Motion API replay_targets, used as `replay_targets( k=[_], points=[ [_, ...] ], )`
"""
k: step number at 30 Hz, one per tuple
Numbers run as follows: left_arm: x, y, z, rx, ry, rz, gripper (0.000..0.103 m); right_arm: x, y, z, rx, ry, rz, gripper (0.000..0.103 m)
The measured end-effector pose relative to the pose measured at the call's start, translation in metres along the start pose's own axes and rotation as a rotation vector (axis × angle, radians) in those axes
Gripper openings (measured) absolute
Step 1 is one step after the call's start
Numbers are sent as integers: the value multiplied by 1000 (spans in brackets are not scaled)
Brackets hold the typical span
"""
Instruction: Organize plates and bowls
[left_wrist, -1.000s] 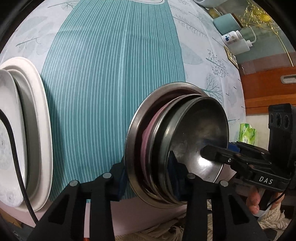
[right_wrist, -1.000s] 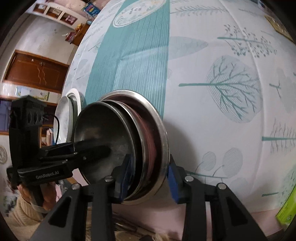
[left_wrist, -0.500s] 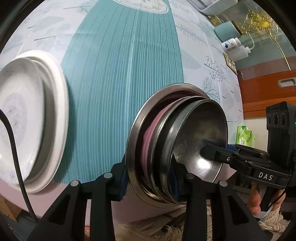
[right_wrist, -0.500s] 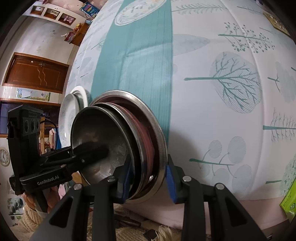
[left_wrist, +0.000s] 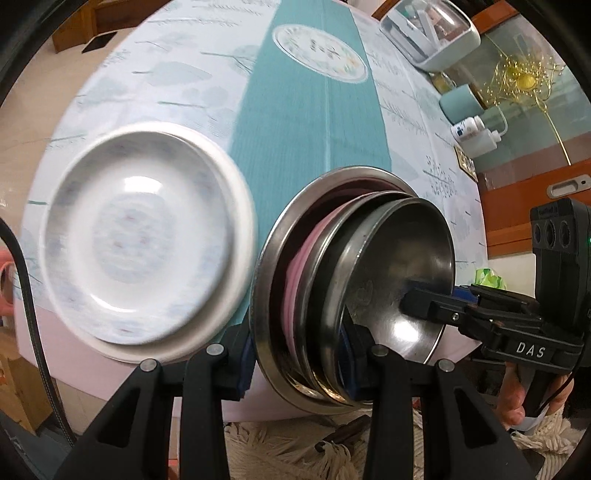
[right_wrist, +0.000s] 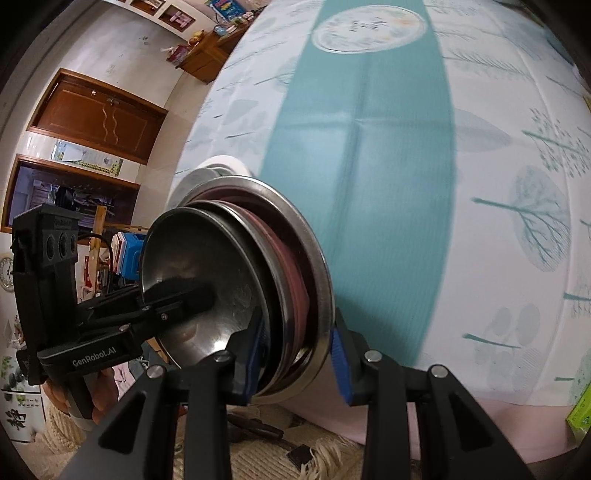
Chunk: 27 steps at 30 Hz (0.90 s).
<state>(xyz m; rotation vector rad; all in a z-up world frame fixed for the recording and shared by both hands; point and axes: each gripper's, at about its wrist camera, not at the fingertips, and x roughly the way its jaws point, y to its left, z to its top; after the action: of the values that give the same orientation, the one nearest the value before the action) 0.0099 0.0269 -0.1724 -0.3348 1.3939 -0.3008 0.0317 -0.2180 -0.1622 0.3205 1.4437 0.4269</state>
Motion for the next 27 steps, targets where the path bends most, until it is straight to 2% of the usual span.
replay_targets(
  k=[6,10,15,22,27],
  points=[
    [-25,57,16,52,35,-3,37,25,49,16,31,-30,-2,33],
    [-37,97,34,126,58,14,37,51,82,23,75,-54,-22,33],
    [-36,135,54,212,108,14,37,75,101,28,148,-78,-48,33],
    [-21,164,65,248,166,-6,38,103,113,31,228,-89,-89,32],
    [-6,164,68,254,182,-12,39,108,113,33,257,-90,-105,32]
  ],
)
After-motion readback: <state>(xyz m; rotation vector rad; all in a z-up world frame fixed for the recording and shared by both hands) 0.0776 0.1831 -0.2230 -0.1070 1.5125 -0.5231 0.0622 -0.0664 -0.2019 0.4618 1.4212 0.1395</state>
